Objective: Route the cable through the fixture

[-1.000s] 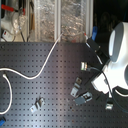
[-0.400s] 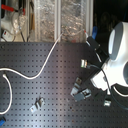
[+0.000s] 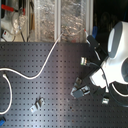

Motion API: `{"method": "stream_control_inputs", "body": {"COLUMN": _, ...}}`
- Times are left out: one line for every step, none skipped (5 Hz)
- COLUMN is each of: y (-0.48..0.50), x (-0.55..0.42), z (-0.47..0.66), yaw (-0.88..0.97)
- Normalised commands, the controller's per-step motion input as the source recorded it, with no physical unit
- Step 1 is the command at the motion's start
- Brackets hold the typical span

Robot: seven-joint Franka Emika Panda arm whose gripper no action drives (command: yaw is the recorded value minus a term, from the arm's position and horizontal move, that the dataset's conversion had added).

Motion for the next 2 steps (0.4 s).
{"method": "stream_control_inputs", "body": {"y": 0.272, "x": -0.209, "z": 0.00, "yaw": 0.00}}
{"method": "stream_control_inputs", "body": {"y": 0.211, "x": -0.162, "z": 0.00, "yaw": 0.00}}
